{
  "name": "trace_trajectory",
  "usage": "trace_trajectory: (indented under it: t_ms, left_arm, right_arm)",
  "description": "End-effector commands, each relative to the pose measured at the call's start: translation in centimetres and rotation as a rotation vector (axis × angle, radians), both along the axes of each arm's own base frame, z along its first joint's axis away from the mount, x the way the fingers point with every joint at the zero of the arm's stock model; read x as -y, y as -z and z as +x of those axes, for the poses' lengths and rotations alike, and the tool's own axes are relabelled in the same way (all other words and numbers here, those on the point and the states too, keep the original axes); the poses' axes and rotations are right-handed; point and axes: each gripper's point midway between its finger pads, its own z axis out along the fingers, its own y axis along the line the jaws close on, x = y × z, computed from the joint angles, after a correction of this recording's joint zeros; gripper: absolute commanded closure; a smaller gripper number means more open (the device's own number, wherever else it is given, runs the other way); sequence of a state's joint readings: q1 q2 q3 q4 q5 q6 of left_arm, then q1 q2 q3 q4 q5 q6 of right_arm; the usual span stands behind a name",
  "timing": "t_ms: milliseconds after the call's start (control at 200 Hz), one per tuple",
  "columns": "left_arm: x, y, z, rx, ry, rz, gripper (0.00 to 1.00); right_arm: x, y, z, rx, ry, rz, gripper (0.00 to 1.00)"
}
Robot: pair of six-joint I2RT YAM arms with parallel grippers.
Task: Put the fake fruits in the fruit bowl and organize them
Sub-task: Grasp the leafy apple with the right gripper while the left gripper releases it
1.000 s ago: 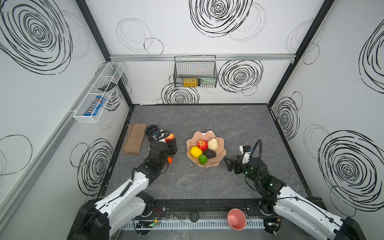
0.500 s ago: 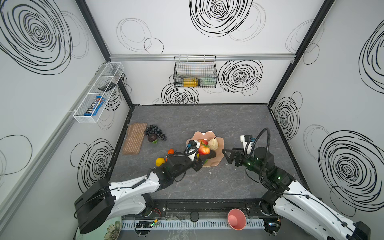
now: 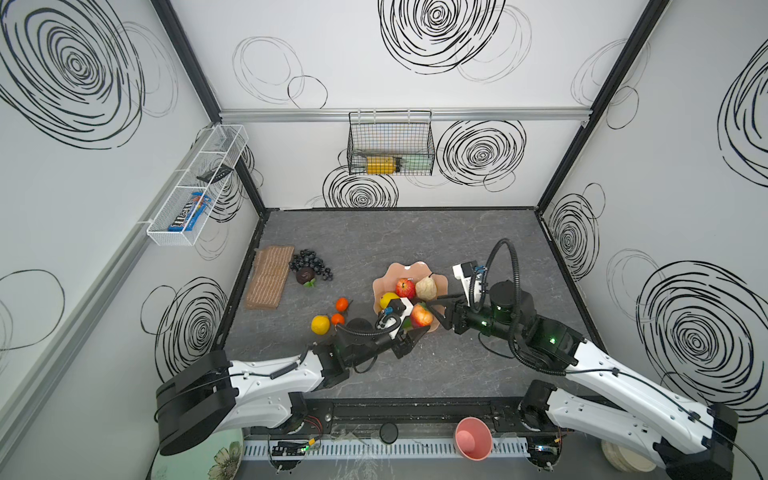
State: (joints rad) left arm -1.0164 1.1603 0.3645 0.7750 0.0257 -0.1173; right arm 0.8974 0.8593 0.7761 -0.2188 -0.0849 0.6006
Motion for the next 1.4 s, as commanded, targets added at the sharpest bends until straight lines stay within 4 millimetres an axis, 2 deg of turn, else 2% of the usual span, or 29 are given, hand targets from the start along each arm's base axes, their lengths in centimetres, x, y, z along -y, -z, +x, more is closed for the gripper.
trace_trajectory:
  t_ms: [0, 175, 375, 580, 715, 836, 956, 1396]
  left_arm:
    - [0.4, -1.4, -0.5, 0.069, 0.022, -0.036, 0.44]
    - [0.4, -1.4, -0.9, 0.080, 0.028, -0.034, 0.43]
    - [0.6, -1.3, -0.9, 0.080, 0.029, -0.029, 0.43]
    - [0.6, -1.2, -0.9, 0.080, 0.023, -0.026, 0.43]
    - [0.6, -1.2, -0.8, 0.079, 0.022, -0.025, 0.43]
    - [0.7, -1.1, -0.7, 0.077, 0.018, -0.020, 0.43]
    - [0.6, -1.2, -0.7, 0.078, 0.018, -0.022, 0.43]
    - [0.5, -1.3, -0.8, 0.081, 0.018, -0.027, 0.43]
  right_arm:
    - [-0.3, -0.2, -0.2, 0.014, 0.003, -0.064, 0.53]
    - [0.7, -0.5, 0.4, 0.037, 0.067, -0.112, 0.60]
    - [0.8, -0.6, 0.2, 0.045, 0.054, -0.133, 0.69]
    - [0.8, -1.0, -0.3, 0.057, 0.041, -0.136, 0.69]
    - [1.0, -2.2, -0.7, 0.087, 0.033, -0.106, 0.60]
    - [1.2, -2.5, -0.9, 0.089, 0.028, -0.112, 0.58]
    - [1.8, -1.7, -0.5, 0.087, 0.056, -0.163, 0.62]
    - [0.6, 0.1, -0.8, 0.062, 0.016, -0.223, 0.70]
